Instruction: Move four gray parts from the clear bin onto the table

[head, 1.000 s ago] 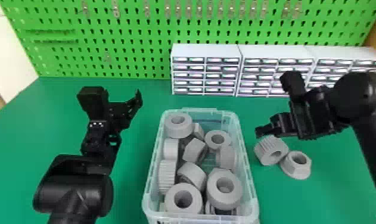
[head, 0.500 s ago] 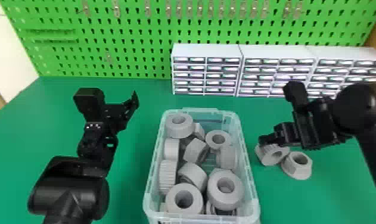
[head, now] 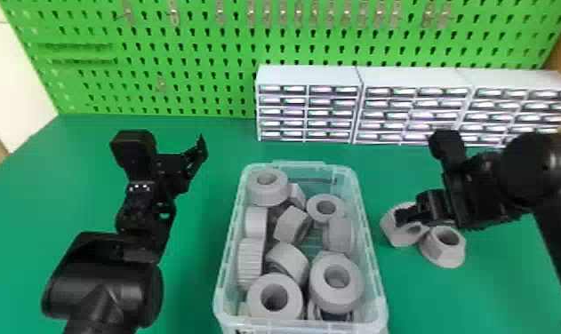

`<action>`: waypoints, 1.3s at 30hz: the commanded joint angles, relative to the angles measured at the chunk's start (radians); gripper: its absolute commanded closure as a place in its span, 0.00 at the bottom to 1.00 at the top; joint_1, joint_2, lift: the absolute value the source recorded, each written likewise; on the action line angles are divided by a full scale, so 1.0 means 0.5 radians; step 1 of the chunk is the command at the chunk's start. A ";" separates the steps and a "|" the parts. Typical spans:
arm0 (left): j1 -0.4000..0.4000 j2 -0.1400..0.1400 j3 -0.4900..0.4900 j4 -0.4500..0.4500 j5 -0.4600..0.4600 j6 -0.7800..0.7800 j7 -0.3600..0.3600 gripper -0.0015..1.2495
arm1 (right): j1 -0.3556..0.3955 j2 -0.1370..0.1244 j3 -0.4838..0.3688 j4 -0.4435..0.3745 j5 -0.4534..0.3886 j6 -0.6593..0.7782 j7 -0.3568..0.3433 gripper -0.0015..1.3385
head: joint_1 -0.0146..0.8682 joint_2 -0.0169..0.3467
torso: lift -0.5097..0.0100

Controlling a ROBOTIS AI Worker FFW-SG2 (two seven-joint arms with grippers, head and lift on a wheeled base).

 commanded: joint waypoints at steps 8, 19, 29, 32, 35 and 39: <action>-0.005 0.009 -0.007 0.000 -0.004 0.000 0.000 0.23 | 0.048 -0.009 0.060 0.149 -0.019 0.003 -0.001 0.40 | 0.80 0.24 | 0.88; -0.054 0.009 -0.087 0.022 0.005 0.000 0.046 0.23 | 0.137 0.040 0.060 0.321 -0.041 -0.129 0.002 0.40 | 0.80 0.24 | 0.88; -0.029 0.009 -0.078 0.018 0.008 -0.003 0.046 0.23 | 0.282 0.114 0.011 0.017 -0.087 -0.745 0.002 0.40 | 0.80 0.24 | 0.88; -0.029 0.006 -0.078 0.018 0.011 -0.003 0.046 0.23 | 0.266 0.086 0.078 -0.137 0.020 -0.791 0.002 0.40 | 0.80 0.24 | 0.88; -0.026 0.009 -0.078 0.018 0.008 -0.003 0.049 0.23 | 0.260 0.120 0.081 -0.241 0.134 -0.749 0.002 0.40 | 0.80 0.24 | 0.88; -0.023 0.006 -0.078 0.018 0.011 -0.003 0.049 0.23 | 0.202 0.095 0.115 -0.241 0.023 -0.583 0.005 0.40 | 0.80 0.24 | 0.88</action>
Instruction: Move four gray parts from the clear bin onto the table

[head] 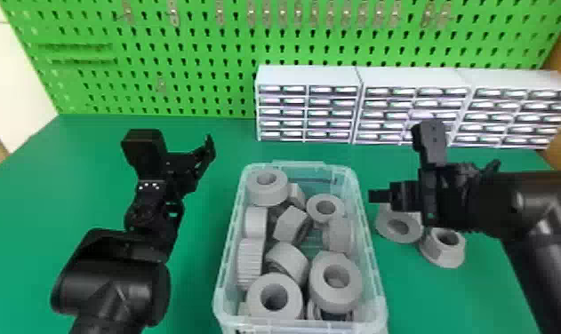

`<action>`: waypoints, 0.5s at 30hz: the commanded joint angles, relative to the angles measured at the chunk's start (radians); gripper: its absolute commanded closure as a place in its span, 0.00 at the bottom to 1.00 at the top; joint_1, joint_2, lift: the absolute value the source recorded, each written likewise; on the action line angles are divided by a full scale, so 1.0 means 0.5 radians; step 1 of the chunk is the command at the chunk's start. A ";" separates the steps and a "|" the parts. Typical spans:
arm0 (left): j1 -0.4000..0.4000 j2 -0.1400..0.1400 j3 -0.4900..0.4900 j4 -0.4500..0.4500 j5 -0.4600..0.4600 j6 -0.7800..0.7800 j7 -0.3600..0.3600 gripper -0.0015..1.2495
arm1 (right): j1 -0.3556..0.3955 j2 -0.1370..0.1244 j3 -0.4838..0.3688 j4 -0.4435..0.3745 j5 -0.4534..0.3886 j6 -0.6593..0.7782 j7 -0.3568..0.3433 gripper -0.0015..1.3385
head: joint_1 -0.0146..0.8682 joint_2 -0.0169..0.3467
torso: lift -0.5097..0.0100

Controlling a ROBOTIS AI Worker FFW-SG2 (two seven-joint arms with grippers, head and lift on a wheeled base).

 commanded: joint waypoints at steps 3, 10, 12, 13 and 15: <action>-0.001 -0.001 0.003 0.000 -0.002 -0.006 0.000 0.23 | -0.152 -0.048 0.095 -0.031 -0.168 0.374 0.001 0.40 | 0.80 0.24 | 0.88; -0.019 -0.001 -0.012 0.003 -0.002 -0.006 0.003 0.23 | -0.360 -0.079 0.273 -0.043 -0.367 0.641 0.001 0.40 | 0.80 0.24 | 0.88; -0.019 -0.001 -0.016 0.003 -0.002 -0.006 0.003 0.23 | -0.370 -0.076 0.279 -0.043 -0.413 0.638 0.001 0.40 | 0.80 0.24 | 0.88; -0.022 -0.001 -0.019 0.003 -0.002 -0.006 0.003 0.23 | -0.373 -0.073 0.279 -0.043 -0.432 0.638 0.001 0.40 | 0.80 0.24 | 0.88; -0.019 -0.001 -0.016 0.003 -0.002 -0.006 0.003 0.23 | -0.382 -0.067 0.294 -0.049 -0.450 0.635 0.001 0.40 | 0.80 0.24 | 0.88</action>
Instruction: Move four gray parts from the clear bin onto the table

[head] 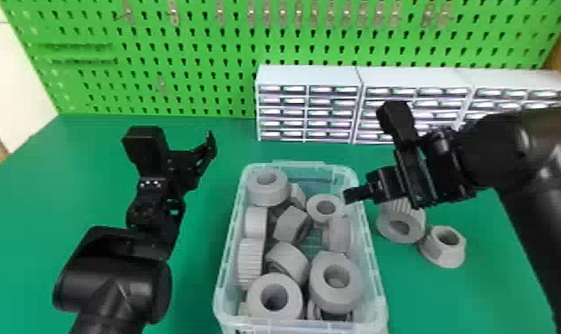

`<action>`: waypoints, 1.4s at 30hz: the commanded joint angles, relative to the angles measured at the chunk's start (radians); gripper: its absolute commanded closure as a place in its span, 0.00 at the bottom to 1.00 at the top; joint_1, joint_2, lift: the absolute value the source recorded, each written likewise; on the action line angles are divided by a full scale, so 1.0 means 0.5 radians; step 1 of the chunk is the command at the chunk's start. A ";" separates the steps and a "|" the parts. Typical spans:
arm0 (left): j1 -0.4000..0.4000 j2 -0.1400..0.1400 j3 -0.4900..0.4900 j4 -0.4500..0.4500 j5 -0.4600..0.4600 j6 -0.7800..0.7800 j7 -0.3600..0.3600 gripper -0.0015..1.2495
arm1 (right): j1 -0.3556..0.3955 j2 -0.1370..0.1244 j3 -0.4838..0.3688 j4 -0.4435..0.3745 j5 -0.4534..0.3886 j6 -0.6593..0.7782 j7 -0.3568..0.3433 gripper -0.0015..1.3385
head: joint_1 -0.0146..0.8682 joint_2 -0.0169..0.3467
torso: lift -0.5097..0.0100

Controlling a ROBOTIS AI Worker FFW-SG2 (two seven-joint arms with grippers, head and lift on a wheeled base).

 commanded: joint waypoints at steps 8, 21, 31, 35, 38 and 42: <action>-0.029 -0.001 0.007 0.002 0.003 0.003 0.000 0.23 | -0.085 0.007 0.112 -0.004 -0.127 -0.030 0.000 0.40 | 0.80 0.24 | 0.88; -0.054 -0.001 -0.002 0.011 0.012 0.003 0.009 0.23 | -0.205 0.028 0.296 0.125 -0.203 -0.094 0.000 0.40 | 0.80 0.24 | 0.88; -0.057 -0.001 -0.002 0.014 0.018 0.003 0.009 0.23 | -0.245 0.056 0.394 0.281 -0.207 -0.140 0.000 0.40 | 0.80 0.24 | 0.88; -0.057 -0.001 -0.002 0.017 0.021 0.003 0.009 0.23 | -0.257 0.059 0.418 0.336 -0.203 -0.162 0.000 0.40 | 0.80 0.24 | 0.88; -0.057 -0.001 0.001 0.017 0.021 0.003 0.009 0.23 | -0.269 0.059 0.446 0.370 -0.207 -0.177 0.000 0.40 | 0.80 0.24 | 0.88; -0.057 -0.001 0.004 0.017 0.018 0.003 0.009 0.23 | -0.269 0.065 0.470 0.425 -0.246 -0.217 0.000 0.40 | 0.80 0.24 | 0.88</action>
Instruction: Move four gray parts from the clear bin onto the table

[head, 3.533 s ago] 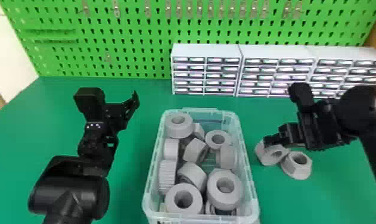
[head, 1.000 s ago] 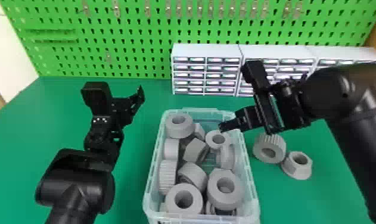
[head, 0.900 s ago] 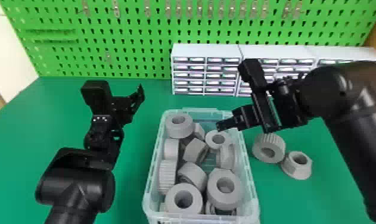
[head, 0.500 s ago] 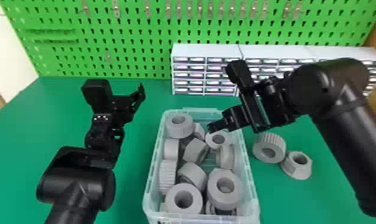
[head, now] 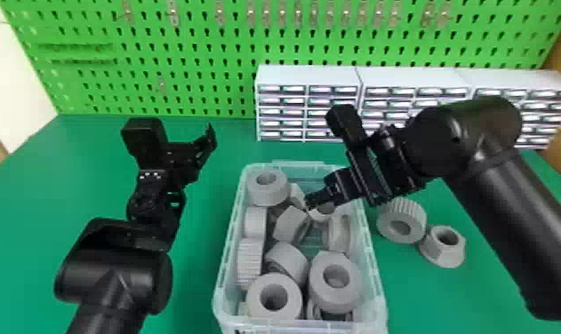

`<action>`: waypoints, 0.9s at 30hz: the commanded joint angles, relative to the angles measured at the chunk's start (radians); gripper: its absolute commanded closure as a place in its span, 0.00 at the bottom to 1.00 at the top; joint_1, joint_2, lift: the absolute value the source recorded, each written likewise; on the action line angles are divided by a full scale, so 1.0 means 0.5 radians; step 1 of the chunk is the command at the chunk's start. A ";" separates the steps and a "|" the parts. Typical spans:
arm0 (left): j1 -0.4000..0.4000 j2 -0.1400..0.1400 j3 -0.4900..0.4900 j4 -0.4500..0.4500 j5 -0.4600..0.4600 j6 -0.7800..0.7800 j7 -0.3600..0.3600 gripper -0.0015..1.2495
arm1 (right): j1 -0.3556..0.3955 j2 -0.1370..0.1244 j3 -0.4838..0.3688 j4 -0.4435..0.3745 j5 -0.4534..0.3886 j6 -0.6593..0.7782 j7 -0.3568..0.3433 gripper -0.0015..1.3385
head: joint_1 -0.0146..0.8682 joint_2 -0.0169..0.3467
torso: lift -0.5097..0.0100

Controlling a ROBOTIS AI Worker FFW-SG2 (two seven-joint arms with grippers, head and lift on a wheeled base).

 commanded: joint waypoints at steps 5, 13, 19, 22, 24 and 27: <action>0.000 0.000 0.006 0.000 0.001 0.000 0.000 0.23 | -0.036 0.020 0.099 0.148 -0.070 -0.103 0.000 0.40 | 0.80 0.24 | 0.88; -0.003 0.000 0.009 0.000 -0.002 0.000 0.000 0.23 | -0.064 0.066 0.151 0.286 -0.125 -0.281 0.000 0.40 | 0.80 0.24 | 0.88; -0.012 0.000 0.003 0.000 -0.002 0.000 0.000 0.23 | -0.073 0.118 0.169 0.482 -0.221 -0.483 0.000 0.40 | 0.80 0.24 | 0.88; -0.012 0.000 -0.001 0.003 -0.005 0.000 0.000 0.23 | -0.073 0.136 0.172 0.538 -0.242 -0.551 0.000 0.40 | 0.80 0.24 | 0.88; -0.012 0.000 -0.001 0.003 -0.005 0.000 0.000 0.23 | -0.073 0.155 0.169 0.587 -0.282 -0.600 0.000 0.40 | 0.80 0.24 | 0.88; -0.009 0.000 -0.001 0.003 -0.005 0.000 0.000 0.23 | -0.073 0.170 0.169 0.636 -0.306 -0.640 -0.006 0.40 | 0.80 0.24 | 0.88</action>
